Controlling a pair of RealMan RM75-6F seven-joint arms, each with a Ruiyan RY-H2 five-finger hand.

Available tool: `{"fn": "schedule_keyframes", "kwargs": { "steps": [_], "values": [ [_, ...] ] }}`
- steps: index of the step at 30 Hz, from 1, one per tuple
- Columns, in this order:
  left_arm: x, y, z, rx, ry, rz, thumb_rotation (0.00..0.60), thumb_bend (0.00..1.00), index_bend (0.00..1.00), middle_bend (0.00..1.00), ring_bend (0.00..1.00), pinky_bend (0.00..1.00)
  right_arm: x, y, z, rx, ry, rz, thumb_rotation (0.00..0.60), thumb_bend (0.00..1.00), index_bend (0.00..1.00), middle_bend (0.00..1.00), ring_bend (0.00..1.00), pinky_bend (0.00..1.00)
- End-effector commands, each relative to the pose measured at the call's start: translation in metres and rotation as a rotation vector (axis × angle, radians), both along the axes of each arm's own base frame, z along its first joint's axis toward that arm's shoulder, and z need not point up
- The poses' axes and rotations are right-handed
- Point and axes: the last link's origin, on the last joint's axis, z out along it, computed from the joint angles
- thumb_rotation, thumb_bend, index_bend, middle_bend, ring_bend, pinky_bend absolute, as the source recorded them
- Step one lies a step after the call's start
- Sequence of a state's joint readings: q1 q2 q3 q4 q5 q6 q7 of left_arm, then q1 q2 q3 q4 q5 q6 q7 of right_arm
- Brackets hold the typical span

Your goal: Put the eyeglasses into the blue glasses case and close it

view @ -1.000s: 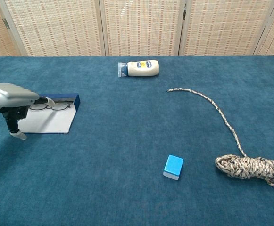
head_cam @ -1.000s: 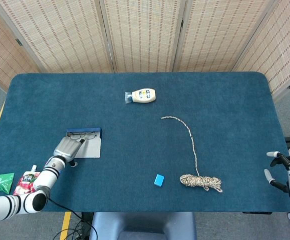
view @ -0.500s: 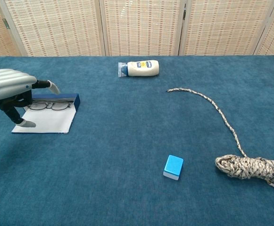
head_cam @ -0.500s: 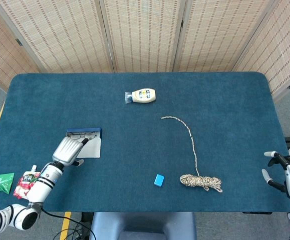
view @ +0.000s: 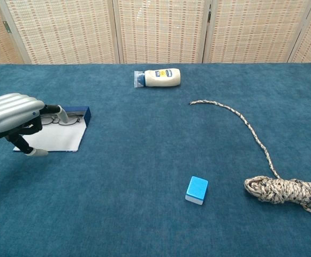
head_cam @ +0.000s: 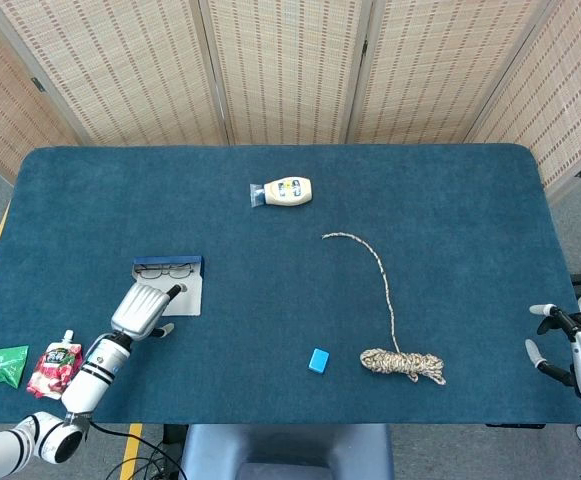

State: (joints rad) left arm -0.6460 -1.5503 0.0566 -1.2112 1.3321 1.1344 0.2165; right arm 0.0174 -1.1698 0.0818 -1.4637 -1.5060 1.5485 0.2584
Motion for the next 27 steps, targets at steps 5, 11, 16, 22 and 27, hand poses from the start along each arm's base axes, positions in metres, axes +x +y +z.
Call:
{"fn": "schedule_keyframes", "kwargs": {
  "steps": [5, 11, 16, 22, 27],
  "values": [
    [-0.007, 0.007, -0.006, 0.020, 0.023, 0.011, 0.600, 0.22, 0.31, 1.00, 1.00, 1.00, 0.000, -0.001, -0.001, 0.004, 0.001, 0.001, 0.600, 0.34, 0.33, 0.53, 0.47, 0.31],
    [-0.011, 0.013, -0.009, 0.039, 0.029, 0.009, 0.600, 0.22, 0.31, 1.00, 1.00, 1.00, 0.000, -0.001, -0.001, 0.004, 0.002, -0.001, 0.600, 0.34, 0.33, 0.53, 0.47, 0.31],
    [-0.015, 0.016, -0.012, 0.041, 0.047, 0.008, 0.600, 0.22, 0.31, 1.00, 1.00, 1.00, 0.000, -0.001, 0.000, 0.001, 0.004, -0.003, 0.600, 0.34, 0.33, 0.53, 0.47, 0.31],
    [-0.020, 0.017, -0.010, 0.044, 0.061, 0.014, 0.600, 0.22, 0.30, 1.00, 1.00, 1.00, 0.000, -0.001, 0.000, 0.002, 0.005, -0.004, 0.600, 0.34, 0.33, 0.53, 0.47, 0.31],
    [-0.023, 0.016, -0.009, 0.040, 0.062, 0.021, 0.600, 0.22, 0.30, 1.00, 1.00, 1.00, 0.001, -0.002, 0.000, 0.002, 0.006, -0.001, 0.600, 0.34, 0.33, 0.53, 0.47, 0.31]
  ]
}}
